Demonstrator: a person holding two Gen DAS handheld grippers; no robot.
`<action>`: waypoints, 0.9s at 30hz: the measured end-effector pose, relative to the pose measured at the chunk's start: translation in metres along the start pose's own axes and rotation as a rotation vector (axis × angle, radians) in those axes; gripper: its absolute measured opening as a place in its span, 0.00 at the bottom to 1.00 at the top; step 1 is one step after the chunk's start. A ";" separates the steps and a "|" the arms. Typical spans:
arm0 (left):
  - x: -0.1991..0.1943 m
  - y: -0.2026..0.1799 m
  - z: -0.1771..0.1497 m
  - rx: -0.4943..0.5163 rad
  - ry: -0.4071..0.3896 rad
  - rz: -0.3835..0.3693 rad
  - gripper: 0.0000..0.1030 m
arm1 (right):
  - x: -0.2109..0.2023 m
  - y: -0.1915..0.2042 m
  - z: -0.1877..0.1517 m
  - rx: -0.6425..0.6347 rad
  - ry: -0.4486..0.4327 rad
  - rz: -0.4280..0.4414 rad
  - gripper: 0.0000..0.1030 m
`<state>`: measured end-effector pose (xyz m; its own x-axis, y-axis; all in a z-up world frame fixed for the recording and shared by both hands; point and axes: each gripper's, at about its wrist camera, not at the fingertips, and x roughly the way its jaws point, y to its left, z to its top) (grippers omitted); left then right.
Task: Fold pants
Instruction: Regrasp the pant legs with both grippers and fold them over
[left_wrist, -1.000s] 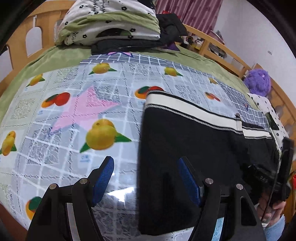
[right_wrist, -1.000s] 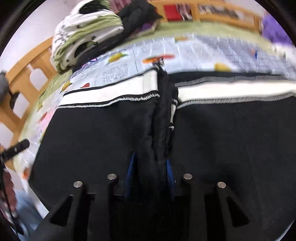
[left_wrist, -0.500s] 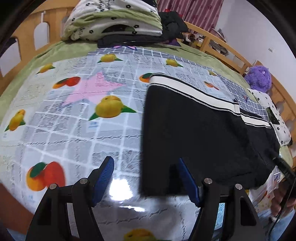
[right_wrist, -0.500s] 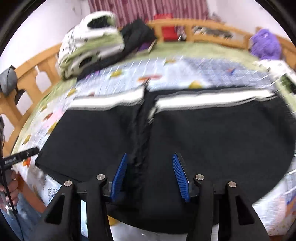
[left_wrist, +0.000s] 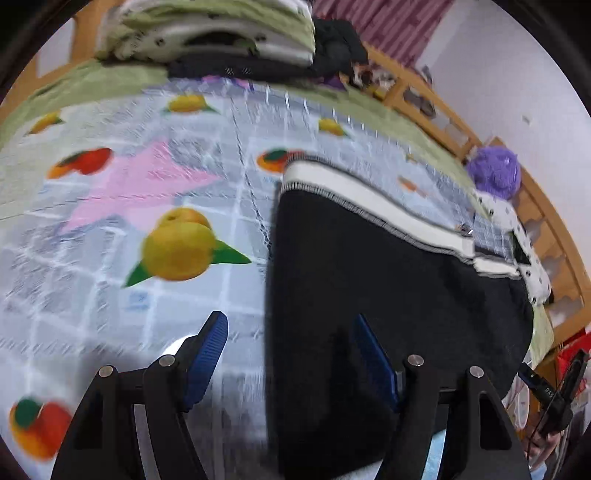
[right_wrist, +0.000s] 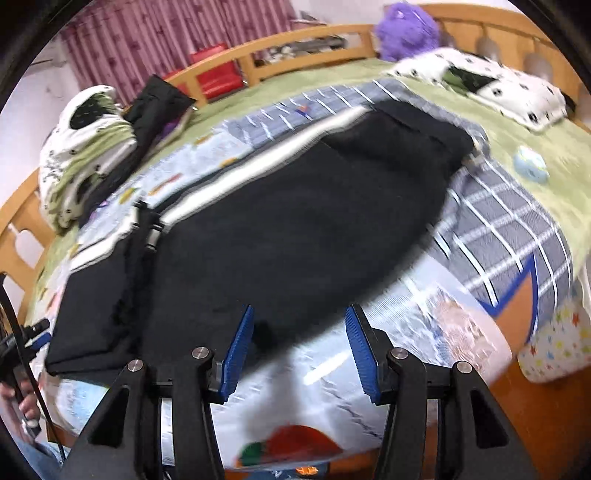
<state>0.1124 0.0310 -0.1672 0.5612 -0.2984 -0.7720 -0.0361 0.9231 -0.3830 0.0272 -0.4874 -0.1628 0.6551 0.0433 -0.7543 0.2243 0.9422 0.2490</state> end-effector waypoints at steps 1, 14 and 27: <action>0.009 0.000 0.003 0.009 0.002 -0.004 0.66 | 0.005 -0.004 -0.001 0.013 0.013 0.005 0.50; 0.031 -0.027 0.054 0.038 0.082 -0.145 0.09 | 0.056 -0.006 0.039 0.142 0.005 0.103 0.08; -0.094 0.050 0.086 0.114 -0.089 0.121 0.10 | -0.006 0.153 0.025 -0.082 0.010 0.372 0.07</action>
<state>0.1285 0.1259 -0.0699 0.6298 -0.1650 -0.7590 -0.0171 0.9740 -0.2259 0.0752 -0.3521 -0.1051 0.6737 0.3907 -0.6273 -0.0864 0.8846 0.4582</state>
